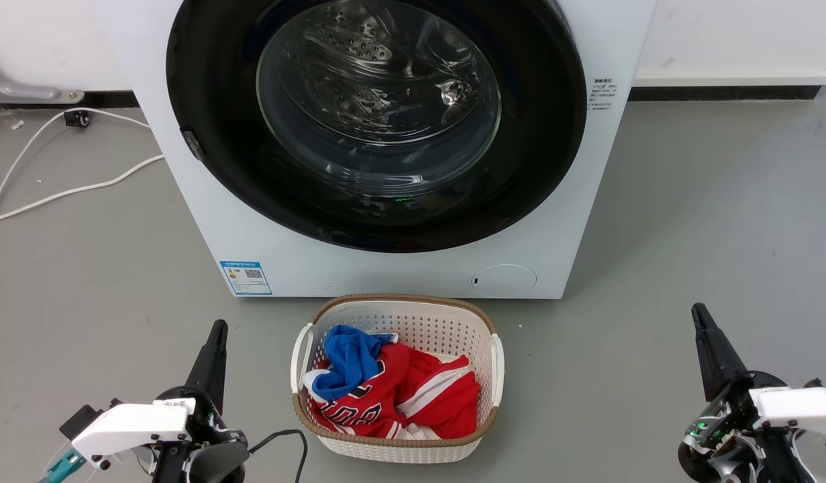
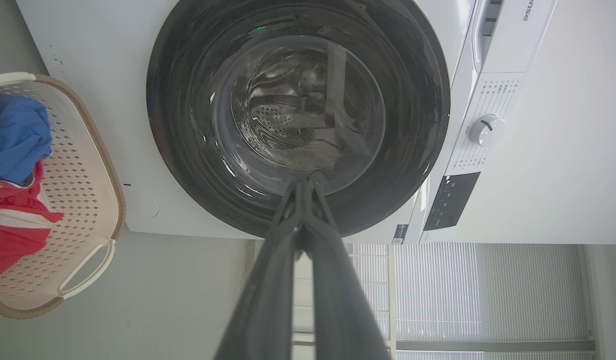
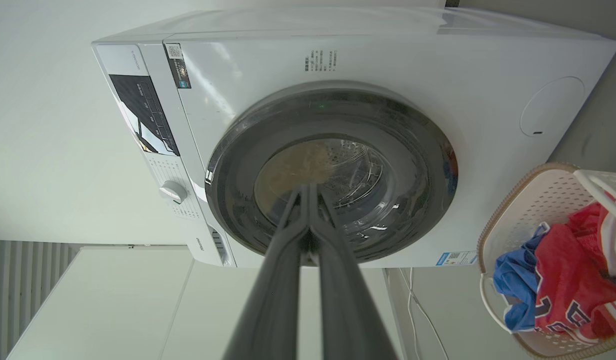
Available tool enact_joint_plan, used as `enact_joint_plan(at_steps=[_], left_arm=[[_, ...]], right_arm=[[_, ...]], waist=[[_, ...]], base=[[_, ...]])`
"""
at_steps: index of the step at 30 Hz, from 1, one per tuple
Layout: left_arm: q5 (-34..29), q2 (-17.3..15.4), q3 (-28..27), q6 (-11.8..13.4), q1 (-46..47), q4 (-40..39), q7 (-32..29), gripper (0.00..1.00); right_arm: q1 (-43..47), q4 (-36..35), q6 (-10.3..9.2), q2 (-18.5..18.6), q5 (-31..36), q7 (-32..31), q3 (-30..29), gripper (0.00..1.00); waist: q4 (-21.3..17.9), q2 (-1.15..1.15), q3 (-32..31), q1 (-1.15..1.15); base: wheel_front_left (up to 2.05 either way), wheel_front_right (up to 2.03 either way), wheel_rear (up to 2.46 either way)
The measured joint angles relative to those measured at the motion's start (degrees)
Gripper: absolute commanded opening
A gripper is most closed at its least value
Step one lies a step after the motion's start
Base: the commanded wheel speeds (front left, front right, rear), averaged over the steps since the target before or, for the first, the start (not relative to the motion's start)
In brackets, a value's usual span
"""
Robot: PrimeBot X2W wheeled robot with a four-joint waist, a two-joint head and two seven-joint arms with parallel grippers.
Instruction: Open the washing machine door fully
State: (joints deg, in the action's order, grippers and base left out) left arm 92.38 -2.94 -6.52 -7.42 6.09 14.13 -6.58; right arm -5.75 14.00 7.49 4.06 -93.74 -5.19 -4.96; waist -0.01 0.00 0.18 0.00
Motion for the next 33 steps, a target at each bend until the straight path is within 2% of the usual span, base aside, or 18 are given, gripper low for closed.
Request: enact_joint_plan(at_steps=[18, 19, 26, 33], left_arm=[[0.0, 0.0, 0.0, -0.1, 0.0, 0.0, 0.0, 0.00], [0.0, 0.0, 0.0, -0.1, 0.0, 0.0, 0.0, 1.00], [-0.1, 0.2, 0.5, -0.1, -2.7, 2.4, 0.5, 1.00], [-4.0, 0.2, 0.4, 0.3, -2.7, 1.2, 2.3, 1.00]], right_arm=[[-0.1, 0.0, 0.00, -0.2, 0.2, -0.4, -0.3, 0.00], [-0.1, 0.0, 0.00, -0.3, 0.2, -0.4, -0.3, 1.00], [2.7, 2.6, -0.09, -0.7, 0.5, 0.2, -0.1, 1.00], [2.9, 1.6, -0.09, -0.8, 4.8, 1.7, -0.5, 1.00]], waist=[[0.0, 0.00, 0.0, 0.00], [0.0, 0.00, 0.0, 0.00], [0.0, 0.00, 0.0, 0.00], [0.0, 0.00, 0.1, 0.00]], base=[[0.00, 0.00, 0.00], [0.00, 0.00, 0.00], [0.00, 0.00, 0.00], [0.00, 0.00, 0.00]])
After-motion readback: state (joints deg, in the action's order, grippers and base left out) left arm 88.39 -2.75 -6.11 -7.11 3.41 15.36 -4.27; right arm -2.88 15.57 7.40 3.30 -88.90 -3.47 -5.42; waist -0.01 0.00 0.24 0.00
